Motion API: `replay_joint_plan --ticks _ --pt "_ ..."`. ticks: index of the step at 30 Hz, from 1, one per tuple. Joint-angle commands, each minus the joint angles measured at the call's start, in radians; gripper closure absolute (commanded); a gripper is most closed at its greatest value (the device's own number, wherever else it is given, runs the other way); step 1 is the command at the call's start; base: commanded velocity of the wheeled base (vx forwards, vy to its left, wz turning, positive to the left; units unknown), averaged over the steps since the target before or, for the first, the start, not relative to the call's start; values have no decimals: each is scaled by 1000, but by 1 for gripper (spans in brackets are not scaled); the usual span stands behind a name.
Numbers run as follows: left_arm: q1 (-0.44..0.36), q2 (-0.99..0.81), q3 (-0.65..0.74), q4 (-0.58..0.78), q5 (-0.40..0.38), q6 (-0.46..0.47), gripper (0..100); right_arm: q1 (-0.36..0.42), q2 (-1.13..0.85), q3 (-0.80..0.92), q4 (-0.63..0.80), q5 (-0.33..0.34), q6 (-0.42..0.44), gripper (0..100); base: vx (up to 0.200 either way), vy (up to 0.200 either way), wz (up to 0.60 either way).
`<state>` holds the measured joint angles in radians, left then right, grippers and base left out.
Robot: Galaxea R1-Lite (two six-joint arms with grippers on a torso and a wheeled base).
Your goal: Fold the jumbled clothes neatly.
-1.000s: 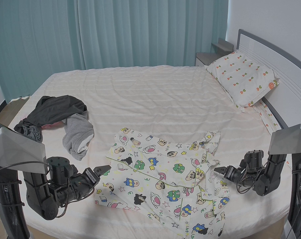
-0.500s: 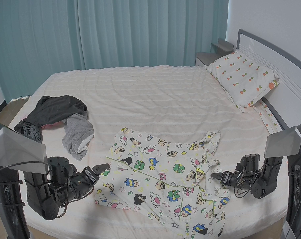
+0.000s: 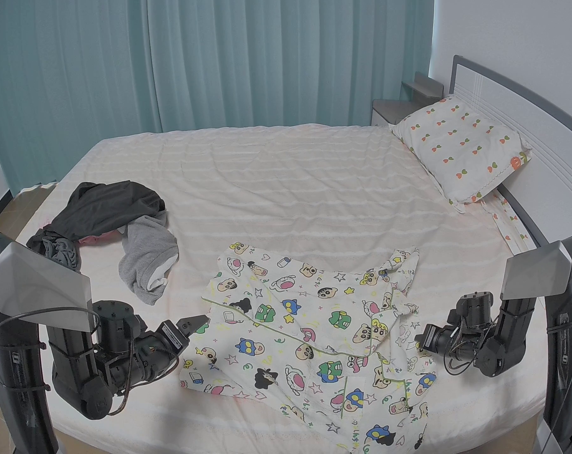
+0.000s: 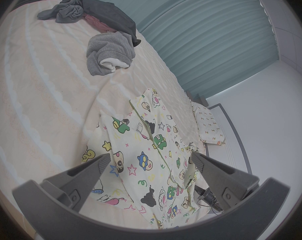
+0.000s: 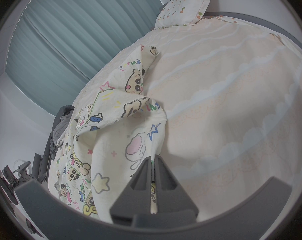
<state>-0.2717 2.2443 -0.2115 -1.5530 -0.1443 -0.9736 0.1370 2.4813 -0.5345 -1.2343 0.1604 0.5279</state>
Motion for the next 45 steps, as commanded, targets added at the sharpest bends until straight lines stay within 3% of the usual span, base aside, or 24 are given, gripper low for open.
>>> replay_joint_plan --ticks 1,10,17,22,31,35,45 --pt "0 3 1 -15 0 0 0 1 -1 2 -1 -15 0 100 0 0 0" --pt "-6 6 11 -15 2 4 0 -17 -35 -5 -21 -208 -5 100 0 0 0" --pt "-6 6 15 -15 2 6 0 -82 -35 -52 -21 -298 -17 100 0 0 0" --pt "-6 9 15 -15 2 6 0 -119 -32 -76 -21 -371 -72 100 0 0 0" --pt "-6 11 15 -16 2 6 0 -135 -28 -113 -28 -394 -77 100 0 0 0" --pt "-6 11 15 -15 2 6 0 -146 -24 -147 -33 -444 -75 100 0 0 0" --pt "-12 25 15 -16 2 7 0 -166 2 -179 -136 -490 -81 100 0 0 0"
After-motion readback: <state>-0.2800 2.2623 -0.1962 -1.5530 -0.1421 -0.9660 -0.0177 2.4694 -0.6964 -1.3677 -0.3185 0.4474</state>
